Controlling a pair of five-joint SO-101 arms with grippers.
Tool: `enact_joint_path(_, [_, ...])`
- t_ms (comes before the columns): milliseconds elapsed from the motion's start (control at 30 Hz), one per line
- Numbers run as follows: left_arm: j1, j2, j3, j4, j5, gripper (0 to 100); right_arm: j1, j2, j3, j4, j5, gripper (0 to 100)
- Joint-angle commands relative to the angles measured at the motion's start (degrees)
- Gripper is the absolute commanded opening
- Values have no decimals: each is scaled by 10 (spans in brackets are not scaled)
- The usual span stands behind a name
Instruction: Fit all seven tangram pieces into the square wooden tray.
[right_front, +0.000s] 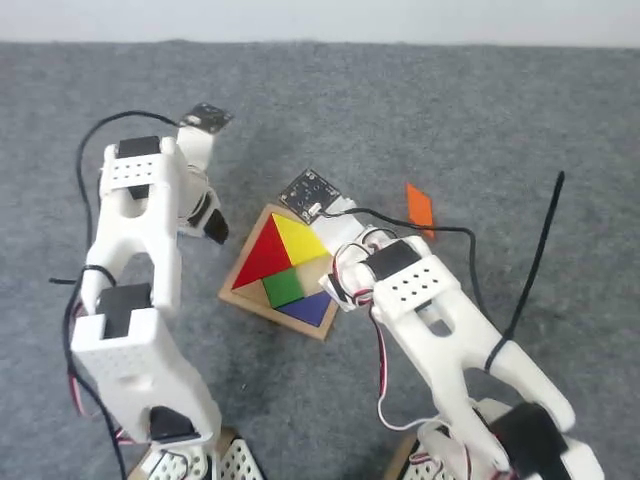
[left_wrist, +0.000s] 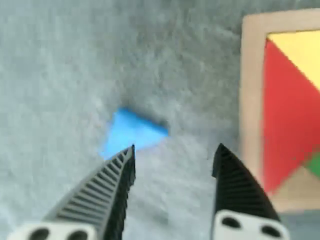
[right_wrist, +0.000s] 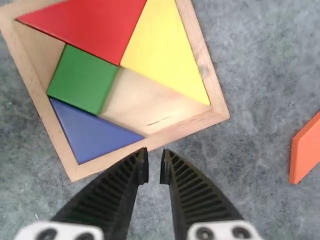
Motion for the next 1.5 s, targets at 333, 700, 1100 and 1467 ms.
enact_joint_path(333, [-21,130,-175,4,-338,246,7,-31,-4,6,11,54])
enact_joint_path(700, [-33,204,-229,62,-409,241,7,-31,-4,6,11,54])
enact_joint_path(1100, [-33,198,-237,221,-410,13,7,-31,-4,6,11,54])
enact_joint_path(1467, [-27,198,-251,263,-135,13,7,-31,-4,6,11,54])
